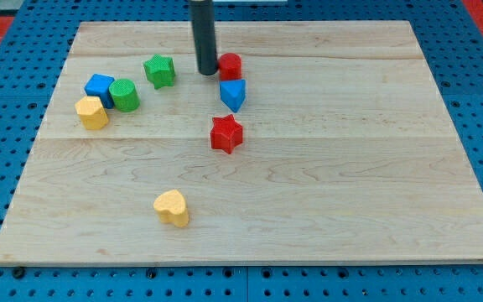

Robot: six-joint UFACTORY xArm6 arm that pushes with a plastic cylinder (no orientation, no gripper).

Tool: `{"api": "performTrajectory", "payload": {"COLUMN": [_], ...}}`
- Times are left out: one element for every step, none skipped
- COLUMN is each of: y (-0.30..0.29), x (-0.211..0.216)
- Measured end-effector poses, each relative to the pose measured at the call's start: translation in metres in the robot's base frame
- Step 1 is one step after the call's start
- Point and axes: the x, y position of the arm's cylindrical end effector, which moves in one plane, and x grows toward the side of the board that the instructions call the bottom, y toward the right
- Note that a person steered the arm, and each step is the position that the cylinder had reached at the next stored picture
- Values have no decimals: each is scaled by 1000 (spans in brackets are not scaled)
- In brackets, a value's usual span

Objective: Push the blue cube closer to the red star

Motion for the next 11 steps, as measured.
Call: {"api": "performTrajectory", "payload": {"y": [8,22,-23,-76,-149,-175,-181,-181,-178,-189,-212], "x": [-5,-29,-56,-50,-40,9,68,122,129,150,180]}}
